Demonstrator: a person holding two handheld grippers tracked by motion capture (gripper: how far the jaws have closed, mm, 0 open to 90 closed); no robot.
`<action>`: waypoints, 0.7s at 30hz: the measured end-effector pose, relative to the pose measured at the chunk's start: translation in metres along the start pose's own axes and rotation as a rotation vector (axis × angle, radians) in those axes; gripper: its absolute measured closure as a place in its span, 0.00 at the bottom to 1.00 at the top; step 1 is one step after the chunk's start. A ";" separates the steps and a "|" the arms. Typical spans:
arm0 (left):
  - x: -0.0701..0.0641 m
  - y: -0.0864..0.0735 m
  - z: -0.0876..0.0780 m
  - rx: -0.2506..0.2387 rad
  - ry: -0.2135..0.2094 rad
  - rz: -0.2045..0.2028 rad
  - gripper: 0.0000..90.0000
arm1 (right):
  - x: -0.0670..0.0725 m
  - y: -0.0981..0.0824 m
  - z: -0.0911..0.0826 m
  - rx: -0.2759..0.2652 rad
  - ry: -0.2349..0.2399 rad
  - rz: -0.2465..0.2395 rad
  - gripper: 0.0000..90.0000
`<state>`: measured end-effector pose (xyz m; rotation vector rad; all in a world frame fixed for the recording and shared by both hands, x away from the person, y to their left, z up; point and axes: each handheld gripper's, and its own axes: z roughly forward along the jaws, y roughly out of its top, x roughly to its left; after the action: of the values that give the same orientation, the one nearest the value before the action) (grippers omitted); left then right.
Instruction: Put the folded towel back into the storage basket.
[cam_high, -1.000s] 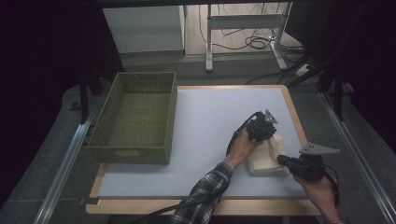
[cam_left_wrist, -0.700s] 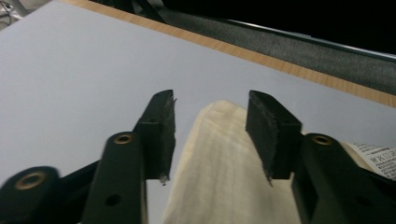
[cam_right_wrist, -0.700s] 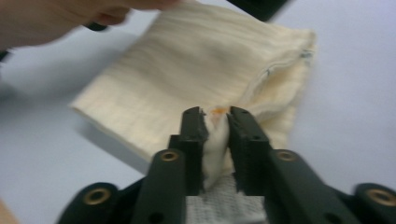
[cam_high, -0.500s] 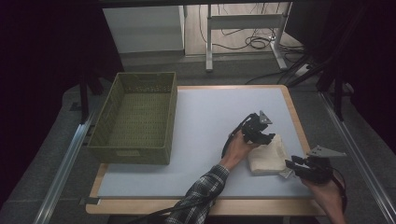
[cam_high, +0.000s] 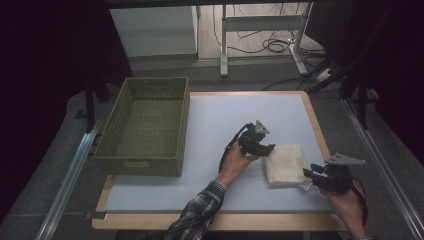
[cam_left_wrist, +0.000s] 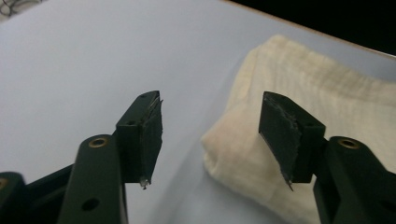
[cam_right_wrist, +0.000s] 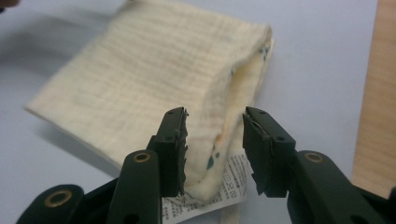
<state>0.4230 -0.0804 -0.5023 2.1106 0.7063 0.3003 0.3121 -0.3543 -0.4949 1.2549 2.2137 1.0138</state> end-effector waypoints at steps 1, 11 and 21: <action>0.001 -0.002 0.002 0.004 0.000 -0.008 0.46 | -0.001 -0.003 0.003 0.009 -0.003 0.006 0.66; 0.003 -0.020 0.022 0.062 -0.009 -0.021 0.48 | -0.004 -0.021 0.012 0.040 0.010 0.034 0.60; 0.002 -0.022 0.023 0.071 -0.088 -0.072 0.72 | -0.005 -0.019 0.013 0.063 0.055 0.071 0.78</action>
<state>0.4265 -0.0839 -0.5340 2.1454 0.7492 0.1439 0.3128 -0.3598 -0.5176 1.3570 2.2736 1.0243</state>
